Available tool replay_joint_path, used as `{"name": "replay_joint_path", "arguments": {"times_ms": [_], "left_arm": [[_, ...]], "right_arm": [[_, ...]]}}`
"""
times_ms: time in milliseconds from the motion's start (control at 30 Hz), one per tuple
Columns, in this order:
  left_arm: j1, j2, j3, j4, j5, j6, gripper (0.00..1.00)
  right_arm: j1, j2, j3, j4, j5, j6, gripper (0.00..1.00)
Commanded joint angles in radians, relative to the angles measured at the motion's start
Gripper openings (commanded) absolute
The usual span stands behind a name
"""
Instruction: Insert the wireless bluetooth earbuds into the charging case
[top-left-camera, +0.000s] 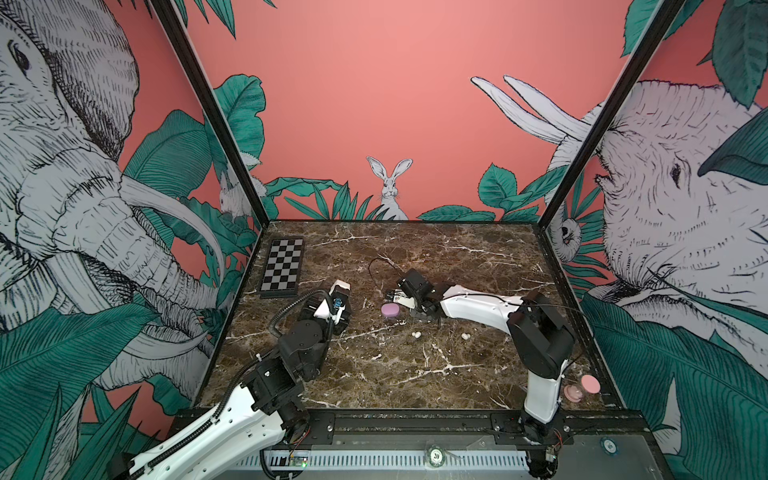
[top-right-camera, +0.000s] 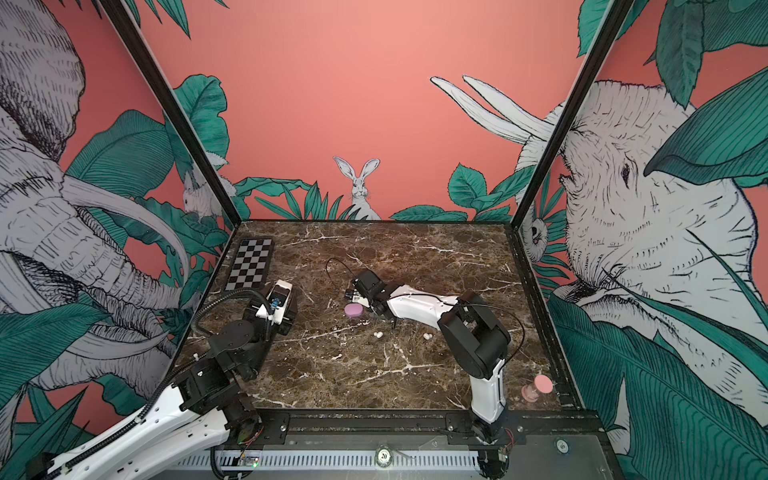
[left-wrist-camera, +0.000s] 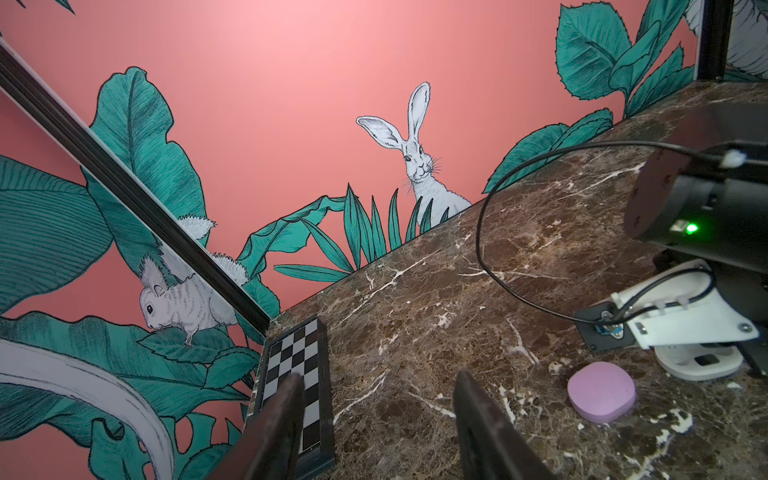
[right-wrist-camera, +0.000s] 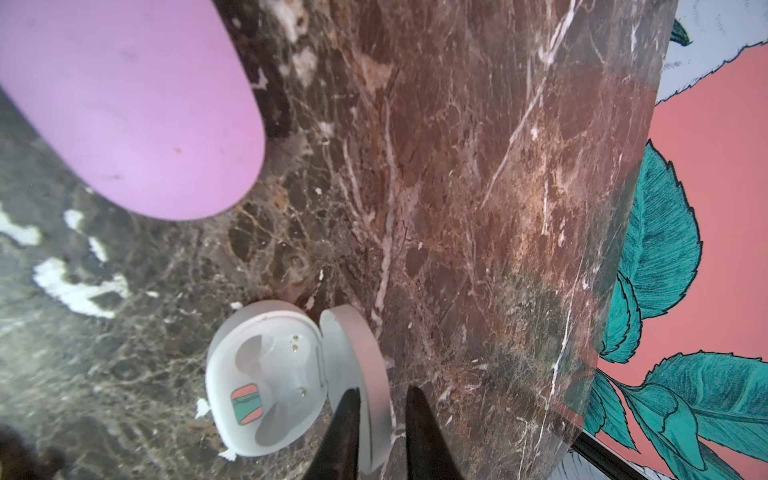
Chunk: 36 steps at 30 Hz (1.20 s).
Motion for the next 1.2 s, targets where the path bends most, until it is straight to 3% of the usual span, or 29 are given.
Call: {"name": "replay_joint_path", "arguments": {"times_ms": [0,533,967,1000,1067,1133,1167], "left_arm": [[0.003,-0.002,-0.009,0.025,-0.013,0.011,0.59],[0.003,0.0,-0.01,0.025,-0.016,0.014,0.58],[0.003,0.002,-0.009,0.023,-0.006,0.007,0.6],[0.003,0.003,-0.009,0.019,0.007,0.0,0.62],[0.003,0.005,-0.009,0.012,0.033,-0.012,0.67],[0.003,0.005,-0.009,0.008,0.052,-0.032,0.75],[0.003,0.005,-0.009,0.008,0.064,-0.04,0.8]], "right_arm": [[0.016,-0.012,0.029,-0.012,0.014,-0.001,0.21],[0.042,-0.016,0.066,-0.012,0.047,-0.013,0.22],[0.071,-0.199,0.057,-0.006,-0.009,0.071,0.25],[0.072,-0.228,0.051,0.006,-0.014,0.095,0.34],[0.074,-0.284,0.043,0.039,-0.005,0.145,0.66],[0.075,-0.368,-0.011,0.073,-0.022,0.192,0.78],[0.074,-0.402,-0.025,0.091,-0.02,0.215,0.97]]}}
